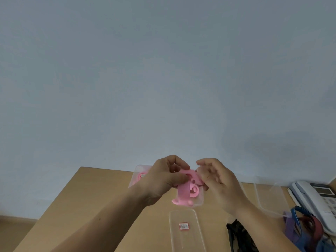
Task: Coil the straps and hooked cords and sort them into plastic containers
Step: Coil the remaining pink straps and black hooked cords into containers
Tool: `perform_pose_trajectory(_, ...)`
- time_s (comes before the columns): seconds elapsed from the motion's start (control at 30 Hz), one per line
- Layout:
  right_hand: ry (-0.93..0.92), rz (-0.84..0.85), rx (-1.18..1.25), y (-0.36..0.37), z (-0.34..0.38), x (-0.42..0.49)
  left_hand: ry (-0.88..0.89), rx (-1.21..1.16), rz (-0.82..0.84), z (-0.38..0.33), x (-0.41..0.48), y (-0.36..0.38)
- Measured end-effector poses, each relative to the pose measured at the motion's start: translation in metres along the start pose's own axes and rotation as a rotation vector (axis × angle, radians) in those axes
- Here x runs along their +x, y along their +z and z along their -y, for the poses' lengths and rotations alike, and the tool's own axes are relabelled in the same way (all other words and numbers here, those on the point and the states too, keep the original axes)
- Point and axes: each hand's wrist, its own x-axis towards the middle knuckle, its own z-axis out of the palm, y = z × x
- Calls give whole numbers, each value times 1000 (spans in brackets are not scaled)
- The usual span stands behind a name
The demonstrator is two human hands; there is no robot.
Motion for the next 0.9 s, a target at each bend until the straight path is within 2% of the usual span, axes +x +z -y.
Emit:
perform_pose_trajectory(0.1,122,95,55,1,1,3,72,62,3,2,0,2)
perform_pose_trajectory(0.2,157,75,134,-1,-1,1,60,-4,21,5,-4,4)
perform_pose_trajectory(0.33,126,21,191,-4,1,-1,-138,-136,4,4,-3,4)
perform_pose_trajectory(0.47,29,2,117,-3,1,-2,-221,-206,178,1,-8,5)
perform_pose_trajectory(0.67,-75,-49,-60,-2,-2,-2,-243,-264,101,-2,-4,5)
perform_pose_trajectory(0.77,-113,-62,-185,-3,-5,-1,-232,-271,138,-4,-4,8)
perform_pose_trajectory(0.9,-239,-38,-278,-4,-5,1,-237,-316,85,-1,-2,9)
